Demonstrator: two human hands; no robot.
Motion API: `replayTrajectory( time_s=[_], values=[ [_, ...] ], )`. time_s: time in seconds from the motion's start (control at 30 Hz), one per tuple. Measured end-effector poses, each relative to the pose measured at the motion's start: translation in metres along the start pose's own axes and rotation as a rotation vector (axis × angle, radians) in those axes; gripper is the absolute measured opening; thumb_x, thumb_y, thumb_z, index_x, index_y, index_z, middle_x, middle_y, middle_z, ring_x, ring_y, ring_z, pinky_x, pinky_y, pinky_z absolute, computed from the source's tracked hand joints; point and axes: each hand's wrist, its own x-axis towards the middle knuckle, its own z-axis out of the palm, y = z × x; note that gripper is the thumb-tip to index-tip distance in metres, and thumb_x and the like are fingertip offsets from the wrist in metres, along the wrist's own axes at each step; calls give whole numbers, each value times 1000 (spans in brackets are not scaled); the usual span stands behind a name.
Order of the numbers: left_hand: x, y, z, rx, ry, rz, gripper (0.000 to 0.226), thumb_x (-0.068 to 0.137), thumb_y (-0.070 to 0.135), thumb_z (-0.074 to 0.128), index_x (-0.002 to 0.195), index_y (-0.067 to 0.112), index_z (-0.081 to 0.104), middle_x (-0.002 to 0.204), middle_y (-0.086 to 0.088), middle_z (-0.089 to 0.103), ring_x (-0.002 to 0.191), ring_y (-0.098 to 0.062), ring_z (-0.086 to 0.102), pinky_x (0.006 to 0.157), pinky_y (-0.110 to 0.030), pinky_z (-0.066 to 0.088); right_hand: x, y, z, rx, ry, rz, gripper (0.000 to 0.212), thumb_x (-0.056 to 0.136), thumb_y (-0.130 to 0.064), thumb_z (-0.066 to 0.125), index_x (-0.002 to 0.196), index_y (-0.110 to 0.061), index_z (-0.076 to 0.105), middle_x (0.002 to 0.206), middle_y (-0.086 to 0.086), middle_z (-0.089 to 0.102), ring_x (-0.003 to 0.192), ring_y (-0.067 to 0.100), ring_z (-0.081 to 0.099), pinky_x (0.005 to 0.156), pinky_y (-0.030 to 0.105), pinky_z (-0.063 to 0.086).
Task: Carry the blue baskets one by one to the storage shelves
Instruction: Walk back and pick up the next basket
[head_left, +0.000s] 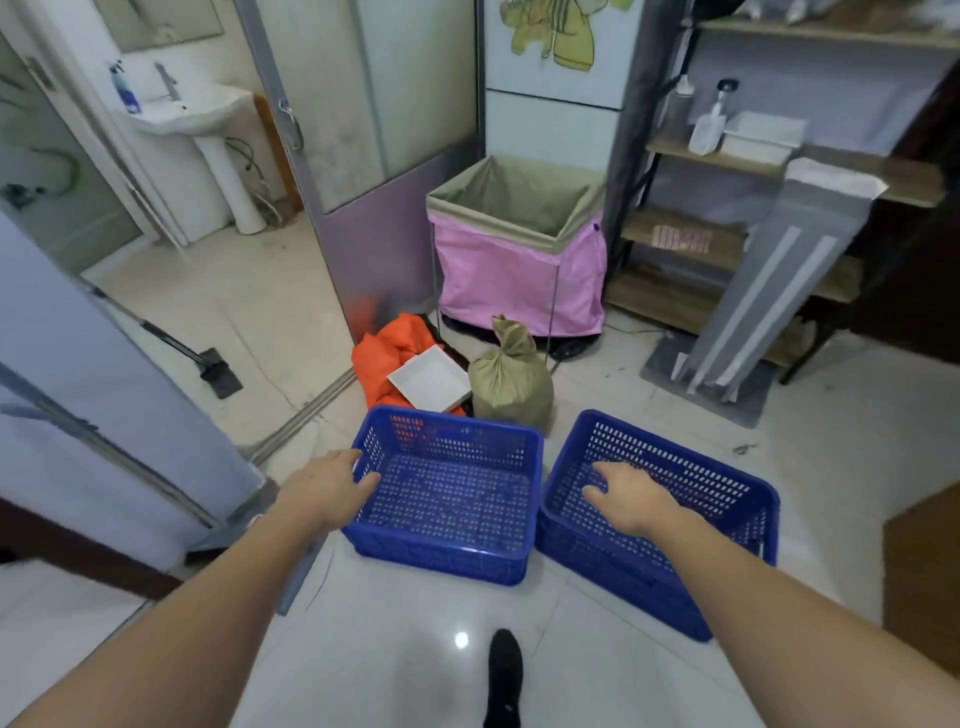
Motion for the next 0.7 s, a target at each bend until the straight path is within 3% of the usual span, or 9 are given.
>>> replayTrajectory(
  time_s=[0.2, 0.47, 0.53, 0.63, 0.7],
  values=[
    [139, -13, 12, 31, -93, -27, 59, 103, 50, 46, 151, 16, 48, 150, -8, 57, 133, -29, 55, 108, -43, 45, 132, -20, 12, 41, -91, 44, 65, 104, -43, 45, 157, -9, 34, 160, 14, 40, 143, 33, 43, 117, 44, 36],
    [280, -63, 54, -81, -260, -89, 57, 103, 50, 44, 148, 17, 49, 142, -11, 63, 122, -32, 63, 103, -46, 50, 258, -38, 62, 239, -167, 207, 48, 102, -43, 48, 140, -13, 56, 137, 11, 63, 118, 32, 61, 102, 45, 48],
    [316, -85, 72, -82, -299, -99, 57, 102, 52, 44, 149, 18, 48, 140, -11, 65, 121, -33, 64, 102, -47, 50, 295, -28, 99, 313, -173, 271, 56, 100, -45, 52, 146, -13, 52, 143, 10, 59, 125, 32, 58, 108, 46, 45],
    [366, -110, 102, -91, -338, -107, 56, 104, 49, 43, 150, 16, 47, 139, -10, 65, 121, -34, 63, 98, -44, 49, 341, -16, 153, 411, -132, 362, 92, 83, -76, 54, 149, -12, 51, 147, 13, 56, 129, 33, 56, 111, 49, 43],
    [399, -128, 131, -112, -349, -110, 55, 104, 47, 43, 149, 15, 48, 138, -13, 66, 120, -36, 63, 98, -45, 49, 358, -32, 168, 459, -151, 428, 77, 93, -59, 57, 151, -9, 47, 150, 15, 53, 132, 35, 53, 113, 44, 41]
  ],
)
